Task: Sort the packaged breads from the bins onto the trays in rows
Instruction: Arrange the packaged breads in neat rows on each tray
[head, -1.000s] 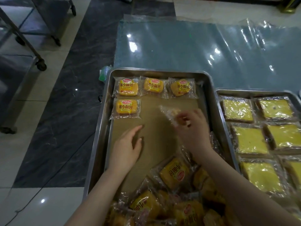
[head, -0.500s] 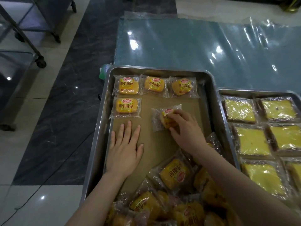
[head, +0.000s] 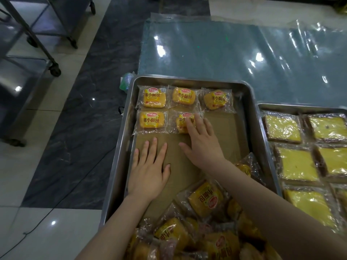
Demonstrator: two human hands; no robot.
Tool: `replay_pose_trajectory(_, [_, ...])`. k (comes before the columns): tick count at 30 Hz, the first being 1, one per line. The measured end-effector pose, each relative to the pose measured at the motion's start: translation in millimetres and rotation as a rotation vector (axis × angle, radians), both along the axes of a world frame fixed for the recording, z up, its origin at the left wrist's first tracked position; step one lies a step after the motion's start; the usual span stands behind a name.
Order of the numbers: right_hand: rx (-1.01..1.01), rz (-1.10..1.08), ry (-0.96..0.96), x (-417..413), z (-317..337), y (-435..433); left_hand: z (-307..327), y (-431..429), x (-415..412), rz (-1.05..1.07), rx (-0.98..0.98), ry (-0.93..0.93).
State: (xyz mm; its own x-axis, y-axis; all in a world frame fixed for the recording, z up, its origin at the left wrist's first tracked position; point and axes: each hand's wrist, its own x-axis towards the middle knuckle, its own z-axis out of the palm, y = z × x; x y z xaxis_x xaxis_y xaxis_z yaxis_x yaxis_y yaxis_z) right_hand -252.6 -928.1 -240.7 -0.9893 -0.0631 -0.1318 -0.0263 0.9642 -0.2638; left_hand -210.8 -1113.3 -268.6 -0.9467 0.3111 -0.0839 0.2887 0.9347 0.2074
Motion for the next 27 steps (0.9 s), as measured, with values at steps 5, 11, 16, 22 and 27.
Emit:
replay_pose_trajectory(5, [-0.311, -0.007, -0.175, 21, 29, 27, 0, 0, 0, -0.001, 0.001, -0.008])
replay_pose_trajectory(11, [-0.204, 0.281, -0.62, 46, 39, 49, 0, 2, -1, 0.006, -0.004, 0.001])
replay_pose_trajectory(16, [-0.399, 0.036, -0.362, 39, 40, 51, 2, 0, -1, 0.006, 0.004, -0.006])
replay_pose_trajectory(22, [-0.14, -0.311, -0.187, 41, 45, 69, -1, 1, -1, 0.013, 0.008, 0.004])
replay_pose_trajectory(27, [0.028, 0.017, 0.163, 44, 38, 60, -1, 1, -1, 0.008, 0.015, 0.011])
